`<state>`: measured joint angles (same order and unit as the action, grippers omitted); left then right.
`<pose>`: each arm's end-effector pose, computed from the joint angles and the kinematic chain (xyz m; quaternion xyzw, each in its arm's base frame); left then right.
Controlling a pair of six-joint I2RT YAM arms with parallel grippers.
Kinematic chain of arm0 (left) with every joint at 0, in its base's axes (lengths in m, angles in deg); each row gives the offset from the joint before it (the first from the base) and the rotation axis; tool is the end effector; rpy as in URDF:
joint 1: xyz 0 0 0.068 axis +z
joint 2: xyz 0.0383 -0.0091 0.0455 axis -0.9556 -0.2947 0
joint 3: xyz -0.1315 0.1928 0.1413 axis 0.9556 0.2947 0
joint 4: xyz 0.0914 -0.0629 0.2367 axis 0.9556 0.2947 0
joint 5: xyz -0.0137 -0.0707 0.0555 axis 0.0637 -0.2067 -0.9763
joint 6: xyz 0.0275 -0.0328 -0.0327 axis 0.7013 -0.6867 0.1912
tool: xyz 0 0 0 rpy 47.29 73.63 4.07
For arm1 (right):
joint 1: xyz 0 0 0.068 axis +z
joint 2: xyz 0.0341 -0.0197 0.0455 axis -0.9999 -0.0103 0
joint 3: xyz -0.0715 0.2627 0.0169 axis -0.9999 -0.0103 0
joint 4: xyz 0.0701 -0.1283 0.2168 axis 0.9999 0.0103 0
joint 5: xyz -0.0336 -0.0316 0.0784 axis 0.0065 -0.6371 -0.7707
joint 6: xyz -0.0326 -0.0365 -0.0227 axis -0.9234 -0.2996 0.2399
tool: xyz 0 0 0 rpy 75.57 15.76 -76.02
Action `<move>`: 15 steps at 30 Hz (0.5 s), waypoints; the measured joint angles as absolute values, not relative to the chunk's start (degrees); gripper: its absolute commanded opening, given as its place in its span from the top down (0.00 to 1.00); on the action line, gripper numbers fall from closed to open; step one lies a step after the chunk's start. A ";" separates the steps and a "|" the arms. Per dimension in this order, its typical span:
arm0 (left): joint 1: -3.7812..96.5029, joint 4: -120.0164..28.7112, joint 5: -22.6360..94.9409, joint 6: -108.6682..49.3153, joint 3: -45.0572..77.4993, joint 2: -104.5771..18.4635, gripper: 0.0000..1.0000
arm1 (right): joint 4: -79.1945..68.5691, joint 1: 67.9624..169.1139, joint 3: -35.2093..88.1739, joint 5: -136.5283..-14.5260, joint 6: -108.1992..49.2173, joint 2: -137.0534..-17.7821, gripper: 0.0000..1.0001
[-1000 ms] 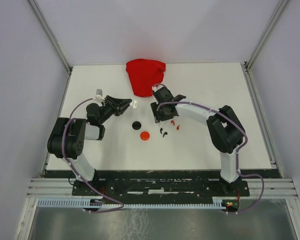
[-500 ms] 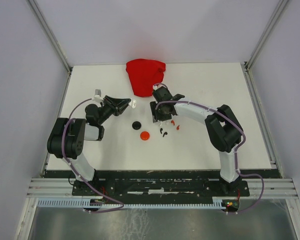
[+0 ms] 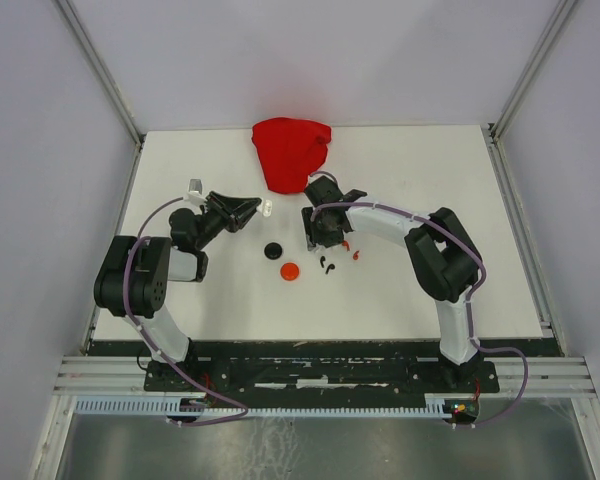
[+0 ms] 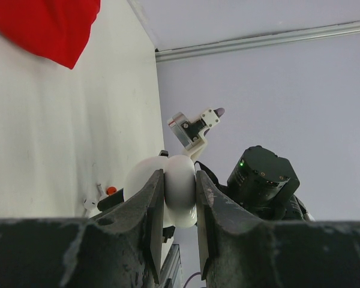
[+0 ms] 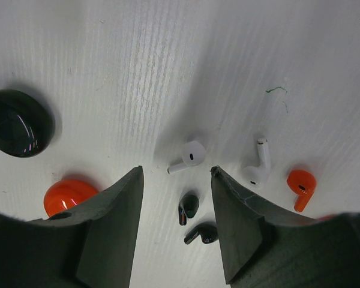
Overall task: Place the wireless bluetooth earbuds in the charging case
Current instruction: Pick up the earbud from the center of the board.
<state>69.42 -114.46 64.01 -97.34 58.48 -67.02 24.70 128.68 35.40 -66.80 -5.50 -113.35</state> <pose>0.3061 -0.0395 0.1682 -0.2325 0.6600 -0.6122 0.3681 0.3322 0.2707 0.1700 -0.0696 0.9700 0.1261 0.1959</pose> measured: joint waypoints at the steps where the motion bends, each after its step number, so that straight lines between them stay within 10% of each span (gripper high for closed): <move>1: 69.42 -114.46 64.03 -97.34 58.48 -67.02 0.97 | 24.72 128.68 35.40 -66.83 -5.48 -113.35 0.42; 15: 69.77 -115.93 64.05 -97.40 58.81 -67.02 0.97 | 24.77 128.68 35.40 -68.14 -4.58 -113.68 0.42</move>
<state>69.77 -115.93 64.05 -97.40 58.81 -67.02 24.77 128.68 35.40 -68.14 -4.58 -113.68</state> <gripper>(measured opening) 0.313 0.574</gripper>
